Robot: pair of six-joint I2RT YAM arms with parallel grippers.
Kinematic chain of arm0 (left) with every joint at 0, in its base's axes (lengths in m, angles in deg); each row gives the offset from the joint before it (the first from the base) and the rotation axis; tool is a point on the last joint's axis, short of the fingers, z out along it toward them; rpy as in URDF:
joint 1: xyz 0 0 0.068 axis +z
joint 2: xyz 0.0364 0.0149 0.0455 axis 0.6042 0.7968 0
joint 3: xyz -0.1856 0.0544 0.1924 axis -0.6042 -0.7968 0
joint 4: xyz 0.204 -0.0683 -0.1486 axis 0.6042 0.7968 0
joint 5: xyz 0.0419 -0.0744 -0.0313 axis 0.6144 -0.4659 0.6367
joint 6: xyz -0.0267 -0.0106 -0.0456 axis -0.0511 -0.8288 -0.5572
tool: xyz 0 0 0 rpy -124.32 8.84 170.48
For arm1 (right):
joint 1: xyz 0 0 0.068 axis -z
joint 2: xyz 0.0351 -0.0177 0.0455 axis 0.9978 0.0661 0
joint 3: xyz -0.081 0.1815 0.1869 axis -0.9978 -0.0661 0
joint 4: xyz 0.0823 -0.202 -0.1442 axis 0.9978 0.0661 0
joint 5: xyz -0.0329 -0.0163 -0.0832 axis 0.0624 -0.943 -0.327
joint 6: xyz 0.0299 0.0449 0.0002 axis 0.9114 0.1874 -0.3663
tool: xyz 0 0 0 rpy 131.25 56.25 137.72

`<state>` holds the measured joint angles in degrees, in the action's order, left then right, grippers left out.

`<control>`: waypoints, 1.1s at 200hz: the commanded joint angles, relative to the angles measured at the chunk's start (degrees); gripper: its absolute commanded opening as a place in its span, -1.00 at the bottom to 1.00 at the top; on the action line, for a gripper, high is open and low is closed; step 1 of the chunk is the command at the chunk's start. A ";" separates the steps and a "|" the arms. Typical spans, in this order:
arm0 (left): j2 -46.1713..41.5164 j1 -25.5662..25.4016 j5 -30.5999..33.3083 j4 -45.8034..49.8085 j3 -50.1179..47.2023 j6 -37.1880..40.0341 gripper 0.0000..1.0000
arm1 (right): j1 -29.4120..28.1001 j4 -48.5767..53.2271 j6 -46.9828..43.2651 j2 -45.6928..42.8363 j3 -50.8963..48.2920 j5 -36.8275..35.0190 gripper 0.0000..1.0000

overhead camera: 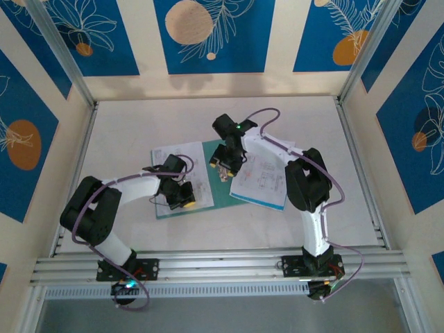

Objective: Put the files into the folder

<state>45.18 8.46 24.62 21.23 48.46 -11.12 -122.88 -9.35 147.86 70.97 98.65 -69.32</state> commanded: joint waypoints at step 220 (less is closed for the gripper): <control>2.06 1.20 4.53 6.93 -1.90 1.53 -1.00 | 5.40 -11.40 12.68 18.11 18.73 11.17 0.17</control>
<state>45.18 8.53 24.53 21.25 48.49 -11.05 -118.61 -21.68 160.32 85.35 114.06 -57.96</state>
